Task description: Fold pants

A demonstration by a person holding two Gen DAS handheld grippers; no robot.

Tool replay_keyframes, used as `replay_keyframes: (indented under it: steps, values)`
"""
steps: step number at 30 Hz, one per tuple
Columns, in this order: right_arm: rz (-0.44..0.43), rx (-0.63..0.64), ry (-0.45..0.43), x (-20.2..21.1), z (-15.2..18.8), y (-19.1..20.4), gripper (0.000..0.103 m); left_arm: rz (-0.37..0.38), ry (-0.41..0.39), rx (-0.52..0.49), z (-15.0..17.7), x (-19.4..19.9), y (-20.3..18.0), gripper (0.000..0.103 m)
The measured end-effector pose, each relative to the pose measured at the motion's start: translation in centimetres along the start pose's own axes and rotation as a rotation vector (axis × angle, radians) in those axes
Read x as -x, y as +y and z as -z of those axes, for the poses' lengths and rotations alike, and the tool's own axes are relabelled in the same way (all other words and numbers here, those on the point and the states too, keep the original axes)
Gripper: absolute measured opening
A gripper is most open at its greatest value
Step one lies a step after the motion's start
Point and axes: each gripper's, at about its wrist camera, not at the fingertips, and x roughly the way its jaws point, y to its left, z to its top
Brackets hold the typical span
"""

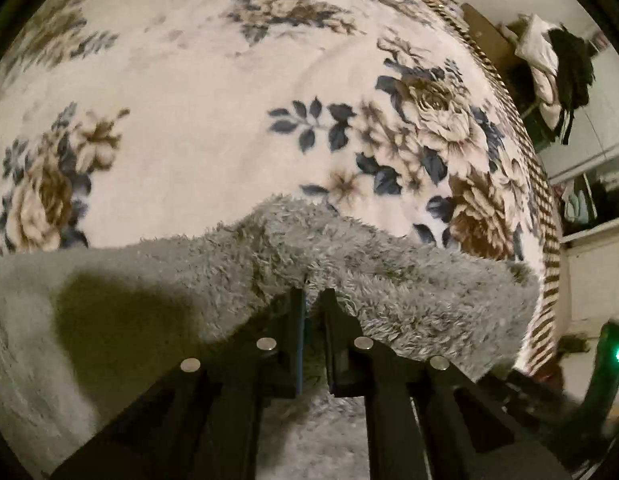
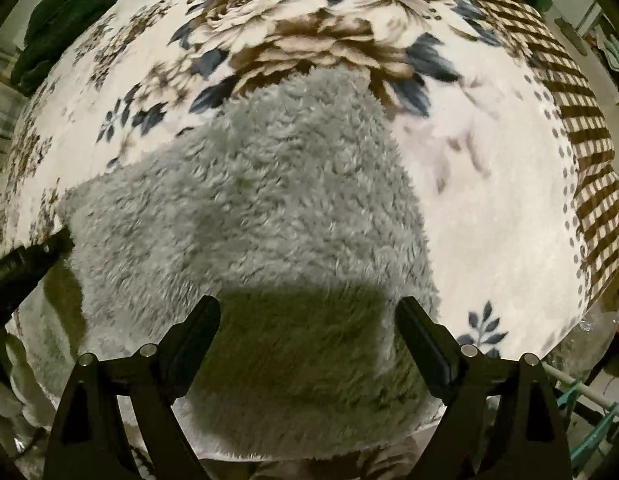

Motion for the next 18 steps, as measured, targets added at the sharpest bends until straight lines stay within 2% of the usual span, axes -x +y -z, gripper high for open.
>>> replay_keyframes:
  steps: [1, 3, 8, 13, 17, 18]
  values:
    - [0.012, 0.002, 0.000, -0.1, -0.1, 0.1, 0.092, -0.018, -0.025, -0.001, 0.3, 0.5, 0.4, 0.005]
    - [0.056, 0.030, -0.003, -0.4, -0.4, 0.4, 0.099, -0.039, -0.030, 0.002, 0.4, 0.7, 1.1, 0.005]
    - [0.113, 0.086, -0.021, -0.2, -0.5, 1.9, 0.099, -0.052, -0.027, 0.053, 1.2, 1.0, 2.6, 0.006]
    - [0.137, 0.138, -0.035, 0.8, 0.1, 3.2, 0.099, -0.060, -0.023, 0.091, 2.0, 3.4, 1.9, 0.014]
    - [0.146, 0.110, 0.006, 1.7, 2.5, 1.8, 0.099, -0.063, -0.031, 0.121, 3.8, 5.0, 2.2, 0.057]
    - [0.150, 0.077, 0.022, 1.9, 3.4, 0.7, 0.099, -0.057, -0.025, 0.132, 4.4, 5.1, 2.5, 0.059]
